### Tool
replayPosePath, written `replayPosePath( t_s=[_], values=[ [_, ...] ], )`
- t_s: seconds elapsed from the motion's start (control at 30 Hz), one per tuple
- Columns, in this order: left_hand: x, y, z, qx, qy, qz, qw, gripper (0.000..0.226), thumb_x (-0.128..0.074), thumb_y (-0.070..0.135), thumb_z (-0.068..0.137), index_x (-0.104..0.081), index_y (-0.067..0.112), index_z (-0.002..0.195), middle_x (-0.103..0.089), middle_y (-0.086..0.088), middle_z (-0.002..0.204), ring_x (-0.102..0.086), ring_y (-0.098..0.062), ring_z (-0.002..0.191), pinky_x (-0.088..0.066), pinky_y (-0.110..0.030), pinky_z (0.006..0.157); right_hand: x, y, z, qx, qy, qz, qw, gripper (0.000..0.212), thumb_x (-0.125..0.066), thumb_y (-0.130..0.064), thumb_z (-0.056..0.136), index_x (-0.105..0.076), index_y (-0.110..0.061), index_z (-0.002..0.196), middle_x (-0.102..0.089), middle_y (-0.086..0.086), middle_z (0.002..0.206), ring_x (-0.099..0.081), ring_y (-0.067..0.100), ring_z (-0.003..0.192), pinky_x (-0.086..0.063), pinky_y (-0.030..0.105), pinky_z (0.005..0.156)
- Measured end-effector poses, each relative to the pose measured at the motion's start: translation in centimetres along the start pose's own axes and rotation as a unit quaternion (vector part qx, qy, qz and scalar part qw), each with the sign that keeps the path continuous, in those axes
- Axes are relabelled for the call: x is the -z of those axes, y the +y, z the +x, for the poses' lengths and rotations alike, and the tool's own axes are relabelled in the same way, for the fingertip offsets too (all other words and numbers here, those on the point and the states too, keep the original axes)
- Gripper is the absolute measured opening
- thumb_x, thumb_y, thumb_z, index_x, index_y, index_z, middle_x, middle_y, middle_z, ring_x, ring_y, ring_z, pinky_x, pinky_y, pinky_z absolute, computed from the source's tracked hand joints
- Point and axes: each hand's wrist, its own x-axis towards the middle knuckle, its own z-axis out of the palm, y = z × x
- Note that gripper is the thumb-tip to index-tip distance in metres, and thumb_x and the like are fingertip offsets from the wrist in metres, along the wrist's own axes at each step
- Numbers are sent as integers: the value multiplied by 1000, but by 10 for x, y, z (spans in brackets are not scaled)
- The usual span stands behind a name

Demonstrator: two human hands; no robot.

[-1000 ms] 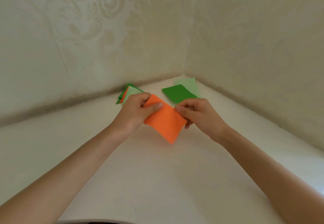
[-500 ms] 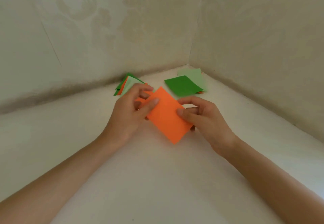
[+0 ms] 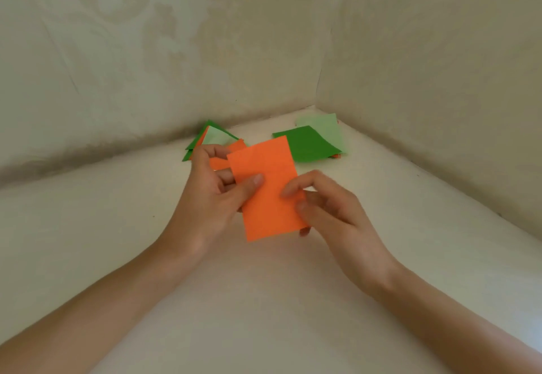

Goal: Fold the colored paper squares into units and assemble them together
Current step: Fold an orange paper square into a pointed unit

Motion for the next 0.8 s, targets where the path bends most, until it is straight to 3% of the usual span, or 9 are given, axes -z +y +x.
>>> replayPosePath(
  t_s=[0.1, 0.17, 0.23, 0.33, 0.43, 0.53, 0.6, 0.7, 0.8],
  values=[
    [7, -3, 5, 9, 3, 22, 1000, 36, -64, 4, 83, -35, 24, 92, -71, 0, 68, -62, -12, 56, -47, -26, 49, 14, 2, 0, 62, -32, -124, 990, 38, -36, -18, 73, -61, -28, 100, -59, -9, 91, -52, 9, 86, -40, 20, 73],
    [9, -3, 6, 15, -14, 22, 1000, 35, -63, 4, 84, -35, 24, 92, -70, 3, 64, -59, -11, 51, -41, -22, 44, 22, 7, 2, 105, -26, -226, 968, 41, -38, -23, 77, -56, -31, 112, -53, -17, 95, -48, 8, 90, -38, 16, 75],
    [8, -2, 5, 27, -41, 12, 999, 34, -62, 4, 84, -36, 23, 93, -71, 2, 66, -60, -10, 51, -42, -21, 44, 24, 14, 6, 180, -41, -329, 926, 35, -50, -25, 84, -58, -27, 118, -43, -13, 94, -41, 9, 85, -37, 18, 74],
    [7, -6, 5, 40, -56, 18, 997, 36, -65, 5, 82, -37, 25, 95, -70, -4, 78, -61, -11, 58, -46, -24, 50, 24, 20, 11, 270, -33, -397, 876, 21, -58, -23, 88, -71, -17, 102, -44, -3, 100, -38, 17, 84, -36, 23, 75],
    [14, -14, 9, -57, -34, 162, 985, 36, -70, 26, 81, -39, 33, 98, -60, 9, 106, -61, 2, 79, -44, -14, 64, 24, 17, 11, 332, 18, -485, 809, 16, -58, -15, 91, -72, -8, 88, -63, 8, 100, -47, 25, 89, -41, 33, 74],
    [20, -11, 7, -130, -71, 281, 948, 27, -54, 30, 82, -47, 36, 108, -56, 20, 111, -53, 9, 100, -36, -6, 80, 18, 17, 8, 342, 21, -562, 753, 8, -62, -5, 85, -68, -4, 80, -67, 9, 93, -54, 29, 88, -41, 34, 74],
    [23, -10, 3, -165, -135, 351, 912, 31, -46, 22, 82, -56, 26, 112, -58, 13, 113, -50, 9, 105, -33, -6, 88, 12, 19, 5, 326, -5, -578, 748, 6, -63, -3, 82, -67, -5, 77, -65, 10, 86, -57, 31, 82, -44, 37, 71],
    [30, -12, -7, -221, -231, 477, 819, 47, -38, 24, 71, -57, 23, 113, -60, 11, 114, -52, -3, 104, -35, -17, 89, 8, 16, 2, 295, -41, -561, 773, 10, -58, -6, 85, -65, -6, 77, -63, 9, 80, -56, 31, 73, -45, 39, 62],
    [35, -13, -14, -206, -256, 489, 808, 37, -42, 29, 73, -58, 28, 107, -61, 18, 101, -55, -2, 90, -34, -18, 81, 7, 14, 0, 255, -77, -535, 802, 21, -48, -17, 91, -64, -9, 79, -61, 5, 77, -54, 28, 68, -45, 37, 56]
  ],
)
